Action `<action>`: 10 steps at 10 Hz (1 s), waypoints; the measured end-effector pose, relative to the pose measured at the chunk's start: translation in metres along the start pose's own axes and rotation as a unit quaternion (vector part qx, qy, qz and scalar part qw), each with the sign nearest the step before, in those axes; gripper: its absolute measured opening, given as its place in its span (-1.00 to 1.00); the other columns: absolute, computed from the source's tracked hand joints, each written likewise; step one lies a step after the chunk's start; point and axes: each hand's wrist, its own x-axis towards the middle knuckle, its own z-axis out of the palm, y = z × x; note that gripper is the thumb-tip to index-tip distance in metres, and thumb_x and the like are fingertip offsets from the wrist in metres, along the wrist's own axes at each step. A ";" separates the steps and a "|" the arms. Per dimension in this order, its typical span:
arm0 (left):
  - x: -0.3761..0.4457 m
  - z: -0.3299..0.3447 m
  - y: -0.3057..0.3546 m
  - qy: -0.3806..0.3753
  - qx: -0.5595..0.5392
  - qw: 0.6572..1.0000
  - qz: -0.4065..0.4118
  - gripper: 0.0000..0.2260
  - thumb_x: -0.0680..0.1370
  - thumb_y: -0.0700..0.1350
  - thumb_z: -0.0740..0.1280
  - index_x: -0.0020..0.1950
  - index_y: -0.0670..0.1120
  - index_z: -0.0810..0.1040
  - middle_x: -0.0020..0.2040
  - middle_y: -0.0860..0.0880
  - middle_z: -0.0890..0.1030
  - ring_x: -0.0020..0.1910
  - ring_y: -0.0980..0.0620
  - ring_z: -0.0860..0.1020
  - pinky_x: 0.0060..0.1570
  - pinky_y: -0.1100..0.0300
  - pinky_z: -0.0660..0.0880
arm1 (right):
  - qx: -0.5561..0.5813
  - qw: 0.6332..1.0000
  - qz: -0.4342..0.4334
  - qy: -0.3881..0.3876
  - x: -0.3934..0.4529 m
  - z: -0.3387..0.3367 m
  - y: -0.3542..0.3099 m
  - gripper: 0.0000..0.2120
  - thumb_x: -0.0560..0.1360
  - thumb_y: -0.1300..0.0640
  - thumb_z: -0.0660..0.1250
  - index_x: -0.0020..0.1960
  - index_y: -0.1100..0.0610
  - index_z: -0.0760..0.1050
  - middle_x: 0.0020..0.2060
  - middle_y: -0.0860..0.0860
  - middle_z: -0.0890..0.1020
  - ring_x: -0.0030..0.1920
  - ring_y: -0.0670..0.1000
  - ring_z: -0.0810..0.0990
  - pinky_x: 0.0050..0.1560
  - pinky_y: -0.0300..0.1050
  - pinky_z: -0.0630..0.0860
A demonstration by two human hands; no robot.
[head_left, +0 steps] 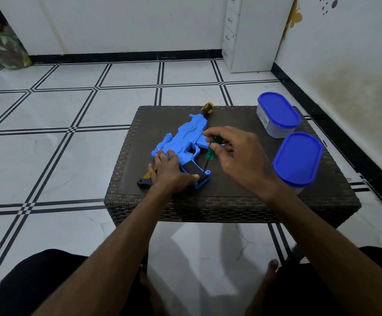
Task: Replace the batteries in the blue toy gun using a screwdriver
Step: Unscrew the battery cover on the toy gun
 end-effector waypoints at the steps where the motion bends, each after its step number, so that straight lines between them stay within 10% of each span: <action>1: 0.000 0.000 0.000 -0.001 -0.002 1.000 0.001 0.03 0.43 0.24 0.42 0.59 -0.11 -0.20 0.58 -0.18 -0.27 0.56 -0.10 -0.29 0.51 -0.11 -0.25 | -0.004 1.000 -0.003 0.000 0.000 -0.001 0.000 -0.73 0.53 0.31 0.35 0.21 0.16 0.59 0.04 -0.01 0.66 0.04 -0.14 0.61 0.02 -0.37 0.57; 6: 0.000 0.000 -0.001 0.001 -0.008 1.000 0.005 0.03 0.44 0.23 0.42 0.59 -0.11 -0.21 0.58 -0.18 -0.28 0.56 -0.10 -0.29 0.51 -0.11 -0.25 | 0.015 1.000 -0.002 -0.014 0.001 0.006 -0.006 -0.76 0.52 0.30 0.32 0.15 0.10 0.58 0.00 -0.02 0.68 -0.02 -0.04 0.67 -0.04 -0.10 0.64; 8: -0.002 -0.001 -0.001 -0.003 -0.009 1.000 0.008 0.02 0.45 0.23 0.40 0.59 -0.11 -0.23 0.58 -0.18 -0.29 0.56 -0.10 -0.30 0.50 -0.10 -0.27 | 0.014 1.000 -0.016 0.007 0.013 0.013 -0.012 -0.90 0.45 0.06 0.50 -0.09 0.08 0.71 0.19 0.04 0.61 0.14 -0.13 0.54 -0.03 -0.40 0.50; 10: -0.002 0.000 0.000 0.000 -0.006 1.000 0.006 0.02 0.45 0.23 0.41 0.59 -0.10 -0.21 0.58 -0.17 -0.28 0.56 -0.09 -0.29 0.51 -0.09 -0.26 | -0.070 0.992 0.033 -0.096 0.014 0.016 -0.002 -0.87 0.50 0.17 0.44 0.02 0.12 0.70 -0.14 0.03 0.58 -0.18 -0.14 0.46 -0.20 -0.49 0.34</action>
